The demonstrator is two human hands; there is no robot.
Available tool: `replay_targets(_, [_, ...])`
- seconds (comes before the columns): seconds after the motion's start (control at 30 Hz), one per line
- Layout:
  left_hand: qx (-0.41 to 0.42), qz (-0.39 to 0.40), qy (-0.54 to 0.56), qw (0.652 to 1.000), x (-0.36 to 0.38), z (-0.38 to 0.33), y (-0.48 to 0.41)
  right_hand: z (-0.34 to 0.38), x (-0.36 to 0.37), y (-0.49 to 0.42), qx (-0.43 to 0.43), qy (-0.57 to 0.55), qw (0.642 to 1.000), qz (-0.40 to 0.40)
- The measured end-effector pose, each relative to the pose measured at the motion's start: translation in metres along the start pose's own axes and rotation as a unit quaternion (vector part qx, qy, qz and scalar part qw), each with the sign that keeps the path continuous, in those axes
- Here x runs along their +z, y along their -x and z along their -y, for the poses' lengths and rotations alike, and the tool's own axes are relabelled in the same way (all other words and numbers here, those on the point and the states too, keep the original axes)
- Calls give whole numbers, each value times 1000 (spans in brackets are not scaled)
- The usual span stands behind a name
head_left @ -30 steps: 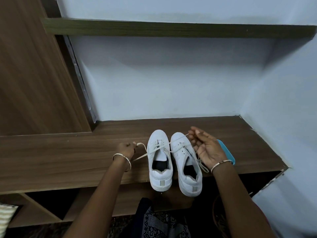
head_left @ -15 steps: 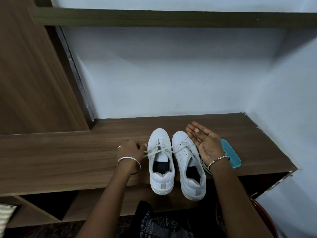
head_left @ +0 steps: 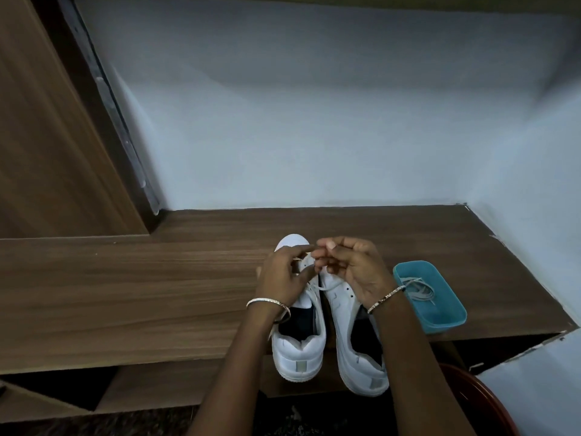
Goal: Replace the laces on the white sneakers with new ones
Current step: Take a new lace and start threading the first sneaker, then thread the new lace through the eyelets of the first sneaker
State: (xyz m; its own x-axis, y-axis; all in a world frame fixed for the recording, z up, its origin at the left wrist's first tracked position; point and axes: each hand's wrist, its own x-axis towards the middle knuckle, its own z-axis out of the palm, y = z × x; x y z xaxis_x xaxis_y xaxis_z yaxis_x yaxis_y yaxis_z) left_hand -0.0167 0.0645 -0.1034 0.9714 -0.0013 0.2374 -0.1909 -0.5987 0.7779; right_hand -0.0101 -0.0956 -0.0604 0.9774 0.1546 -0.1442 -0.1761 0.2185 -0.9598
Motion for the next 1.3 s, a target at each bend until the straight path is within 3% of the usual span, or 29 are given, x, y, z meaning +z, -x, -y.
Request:
replay_targets(0.17, [-30,-56,8,998,4,5,3,-4,11,-5,16,-5,998,64])
replay_targets(0.43, [-25,-41,21,999,7,7,1,-25,12,-13,-53,72,995,-46])
replay_targets(0.5, [-28,-35,68,997,4,5,2,-24,13,-13,-77,66,992,-70])
replay_targets(0.6, [-113,-66,178,975,-10,7,4,-21,16,-15,-92,-4,987,-135])
replay_targets(0.67, [-146,-118,142,972,-20,18,3,-15,20,-16,-90,-84,980,-156])
replay_targets(0.73, [-172,-125,89,973,-27,24,4,-14,25,-20,-97,-95,977,-166])
replay_targets(0.83, [-181,-92,45,978,-25,25,5,-28,28,-30,-94,99,975,-176])
replay_targets(0.93, [-182,-92,25,979,-20,19,4,-41,30,-33,-83,332,929,-143])
replay_targets(1.17, [-217,-14,-56,975,-18,13,-7,-49,32,-29,-84,365,911,-172])
replay_targets(1.3, [-231,6,-29,972,-26,21,-13,-49,33,-29,-101,372,908,-164])
